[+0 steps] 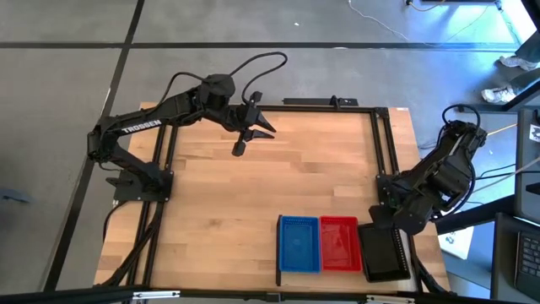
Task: Stack baskets on shelf by color
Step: Stack the black bin on top of the black bins on the shelf
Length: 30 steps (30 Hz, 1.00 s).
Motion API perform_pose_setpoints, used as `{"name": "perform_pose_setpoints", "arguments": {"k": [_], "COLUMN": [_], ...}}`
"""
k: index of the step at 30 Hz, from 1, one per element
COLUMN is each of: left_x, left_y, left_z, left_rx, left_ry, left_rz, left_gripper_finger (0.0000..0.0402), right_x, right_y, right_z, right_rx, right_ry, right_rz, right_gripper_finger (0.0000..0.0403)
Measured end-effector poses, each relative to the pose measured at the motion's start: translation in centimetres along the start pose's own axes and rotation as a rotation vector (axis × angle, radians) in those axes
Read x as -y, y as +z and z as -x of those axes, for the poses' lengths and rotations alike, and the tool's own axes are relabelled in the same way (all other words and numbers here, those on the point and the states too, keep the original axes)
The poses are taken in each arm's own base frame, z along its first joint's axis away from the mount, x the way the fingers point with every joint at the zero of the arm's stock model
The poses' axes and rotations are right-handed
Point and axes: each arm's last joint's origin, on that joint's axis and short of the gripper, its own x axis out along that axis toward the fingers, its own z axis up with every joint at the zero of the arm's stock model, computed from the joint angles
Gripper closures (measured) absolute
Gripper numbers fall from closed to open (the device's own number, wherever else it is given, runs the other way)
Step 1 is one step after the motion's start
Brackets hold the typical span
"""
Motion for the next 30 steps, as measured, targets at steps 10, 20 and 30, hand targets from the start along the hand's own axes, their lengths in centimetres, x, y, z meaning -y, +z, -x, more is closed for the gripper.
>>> {"name": "perform_pose_setpoints", "arguments": {"k": [10, 20, 30], "left_x": [0.9, 1.0, 1.0], "left_y": [-0.3, -0.2, -0.2], "left_z": [0.1, 0.1, 0.2], "left_rx": [0.028, 0.053, 0.053], "left_ry": [-0.239, -0.308, -0.307], "left_rz": [0.038, 0.042, 0.041], "left_gripper_finger": [0.0330, 0.0330, 0.0330], "right_x": [-0.3, -0.4, -0.5], "right_y": [-0.4, -0.3, -0.3], "right_z": [0.0, -0.2, -0.3], "right_rx": [-0.049, -0.008, -0.007], "right_ry": [0.024, 0.017, 0.018], "right_rz": [0.006, 0.027, 0.004], "right_gripper_finger": [0.0330, 0.0337, 0.0342]}}
